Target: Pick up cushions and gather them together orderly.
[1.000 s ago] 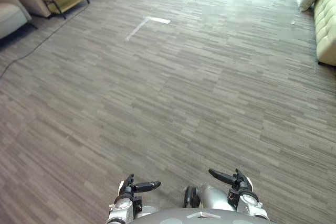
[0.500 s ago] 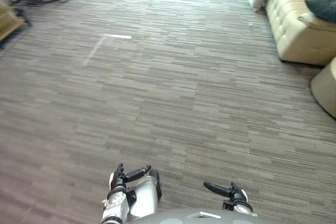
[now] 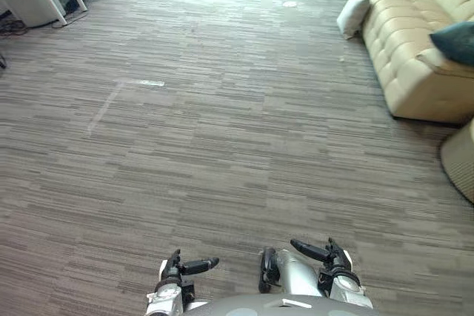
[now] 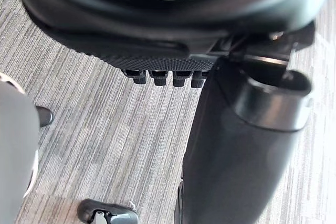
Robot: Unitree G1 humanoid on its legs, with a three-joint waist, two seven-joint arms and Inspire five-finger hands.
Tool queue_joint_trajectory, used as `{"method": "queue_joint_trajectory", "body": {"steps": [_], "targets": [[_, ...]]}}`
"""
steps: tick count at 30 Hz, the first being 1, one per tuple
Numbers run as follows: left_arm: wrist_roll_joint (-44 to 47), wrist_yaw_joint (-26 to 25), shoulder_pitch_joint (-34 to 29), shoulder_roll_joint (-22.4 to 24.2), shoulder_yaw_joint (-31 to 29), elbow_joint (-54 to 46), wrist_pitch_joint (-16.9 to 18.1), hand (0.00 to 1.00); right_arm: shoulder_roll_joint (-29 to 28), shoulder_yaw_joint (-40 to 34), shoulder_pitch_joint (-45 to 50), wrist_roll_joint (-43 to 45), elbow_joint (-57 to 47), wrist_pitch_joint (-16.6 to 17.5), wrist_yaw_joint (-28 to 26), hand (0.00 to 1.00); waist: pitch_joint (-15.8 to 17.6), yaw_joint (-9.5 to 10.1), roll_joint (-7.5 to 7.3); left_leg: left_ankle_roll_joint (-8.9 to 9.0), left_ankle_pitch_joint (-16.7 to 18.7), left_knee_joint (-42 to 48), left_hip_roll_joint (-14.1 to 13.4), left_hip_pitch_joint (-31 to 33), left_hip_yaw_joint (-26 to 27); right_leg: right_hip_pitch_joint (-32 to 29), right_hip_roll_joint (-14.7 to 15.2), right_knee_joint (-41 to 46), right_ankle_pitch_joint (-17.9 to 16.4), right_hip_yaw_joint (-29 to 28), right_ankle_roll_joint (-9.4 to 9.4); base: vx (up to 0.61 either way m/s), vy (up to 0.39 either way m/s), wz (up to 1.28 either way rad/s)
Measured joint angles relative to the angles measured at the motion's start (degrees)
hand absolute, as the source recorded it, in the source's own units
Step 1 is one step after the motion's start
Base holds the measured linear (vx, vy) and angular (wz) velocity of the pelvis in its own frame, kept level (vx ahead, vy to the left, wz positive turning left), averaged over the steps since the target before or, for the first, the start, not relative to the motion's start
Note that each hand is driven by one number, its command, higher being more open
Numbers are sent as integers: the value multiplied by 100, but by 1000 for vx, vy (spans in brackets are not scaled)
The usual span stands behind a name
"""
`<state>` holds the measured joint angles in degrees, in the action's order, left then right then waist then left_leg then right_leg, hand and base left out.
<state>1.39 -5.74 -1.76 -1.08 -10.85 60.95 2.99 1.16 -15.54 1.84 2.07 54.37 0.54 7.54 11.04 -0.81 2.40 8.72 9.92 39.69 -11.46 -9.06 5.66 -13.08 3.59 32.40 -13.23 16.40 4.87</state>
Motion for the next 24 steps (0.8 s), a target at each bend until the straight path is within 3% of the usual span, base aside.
{"method": "queue_joint_trajectory", "body": {"steps": [1, 2, 3, 5, 7, 8, 9, 10, 12, 13, 14, 15, 16, 17, 18, 19, 20, 22, 24], "targets": [[0, -3, -44, 56, -130, -50, 1, 100, 41, 7, 14, -1, 22, -37, 3, 100, 21, 30, 49, 255, -171, 957, -103, 365, -210, 277, -156, -166, -47, -3, 16, 523, -189, -6], [25, -5, -75, 89, -225, -124, 1, 100, 52, 17, 16, 3, 43, -51, 10, 100, 35, 43, 85, 303, -195, 1604, -169, 603, -263, 510, -258, -294, -92, -33, 52, 501, -127, -34], [18, -15, -97, 101, -319, -218, 12, 100, 67, 132, 2, 10, 58, -56, 32, 100, 66, 46, 85, 213, -144, 2400, -228, 1037, -245, 946, -403, -550, -190, -105, 117, 485, -101, -39], [28, -14, -132, 75, -366, -411, 34, 100, 62, 373, 32, 18, 90, -68, 26, 100, 90, 92, -42, -73, 27, 2618, -236, 1628, 20, 1471, -494, -959, -262, -284, 147, 472, -61, -50], [34, -13, -135, 77, -400, -626, 81, 100, 20, 436, 31, 19, 158, -116, 26, 100, 73, 209, -137, -350, 344, 1638, -202, 2271, 433, 1985, -551, -1462, -231, -588, 1, 416, -18, -68], [40, -19, -136, 116, -412, -669, 99, 100, 17, 435, 32, 19, 161, -135, 28, 100, 75, 248, -138, -421, 390, 1226, -180, 2378, 515, 2103, -552, -1565, -228, -676, -25, 555, 69, -85], [45, -21, -130, 146, -425, -740, 145, 100, 0, 431, 36, 20, 176, -173, 55, 100, 87, 346, -155, -448, 388, 31, 5, 2580, 543, 2402, -511, -1800, -276, -923, -111, 498, 109, -68], [48, -20, -126, 147, -429, -754, 153, 100, -10, 432, 36, 20, 181, -175, 59, 100, 95, 355, -169, -433, 370, -252, 73, 2626, 510, 2481, -486, -1862, -294, -981, -142, 630, 179, -76], [106, -50, -121, 154, -586, -798, 200, 100, -79, 471, 34, 18, 183, -167, 105, 100, 108, 389, -237, -390, 46, -1559, 330, 2839, 413, 2875, -314, -2169, -501, -1314, -361, 505, 206, -69], [123, -57, -122, 154, -586, -798, 200, 100, -78, 487, 34, 18, 184, -167, 111, 100, 105, 391, -236, -399, 26, -1623, 340, 2842, 418, 2899, -308, -2182, -525, -1348, -384, 468, 224, -73], [214, -103, -128, 149, -586, -796, 198, 100, -70, 566, 55, 16, 192, -168, 129, 100, 80, 427, -244, -522, -227, -1636, 346, 2871, 434, 3042, -235, -2208, -690, -1523, -461, 767, 348, -70], [244, -129, -125, 118, -586, -787, 197, 100, -158, 571, 139, 16, 212, -164, 147, 100, -69, 513, -351, -678, -477, -1306, 428, 2900, 500, 3096, -76, -2039, -829, -1765, -521, 814, 363, -94], [245, -132, -140, -5, -601, -737, 188, 100, -261, 604, 214, 19, 234, -163, 148, 100, -239, 515, -606, -819, -337, -1065, 581, 2829, 633, 2749, 183, -1154, -848, -1937, -576, 819, 361, -67], [245, -134, -135, -34, -599, -717, 187, 100, -287, 605, 232, 19, 230, -162, 150, 100, -262, 515, -660, -847, -281, -1052, 613, 2795, 672, 2669, 233, -911, -839, -1955, -590, 540, 245, -35], [246, -136, -128, -110, -583, -686, 163, 100, -336, 604, 282, 18, 227, -163, 151, 100, -309, 515, -783, -916, -102, -998, 714, 2678, 749, 2392, 348, -192, -722, -2006, -782, 508, 232, -10], [245, -157, -84, -186, -574, -596, 139, 100, -345, 603, 292, 18, 226, -163, 135, 100, -279, 499, -885, -1000, 163, -937, 833, 2423, 795, 1937, 467, 1016, -219, -2100, -1169, 606, 266, -5], [245, -203, -1, -226, -572, -459, 101, 100, -321, 593, 315, 17, 222, -148, 137, 100, -242, 473, -873, -1059, 364, -940, 931, 2142, 794, 1546, 523, 2105, 81, -2153, -1428, 586, 247, 1], [245, -298, 49, -222, -535, -282, 19, 100, -253, 547, 336, 19, 201, -121, 128, 100, -188, 451, -819, -1100, 631, -1125, 1016, 1512, 780, 1066, 566, 3212, 65, -1994, -1373, 542, 174, -2], [242, -335, -17, -180, -480, -265, 12, 100, -197, 521, 362, 17, 13, -14, 138, 100, -163, 356, -702, -1113, 795, -1648, 1038, 771, 757, 380, 591, 3466, -114, -1476, -1065, 485, 105, -4]]}}
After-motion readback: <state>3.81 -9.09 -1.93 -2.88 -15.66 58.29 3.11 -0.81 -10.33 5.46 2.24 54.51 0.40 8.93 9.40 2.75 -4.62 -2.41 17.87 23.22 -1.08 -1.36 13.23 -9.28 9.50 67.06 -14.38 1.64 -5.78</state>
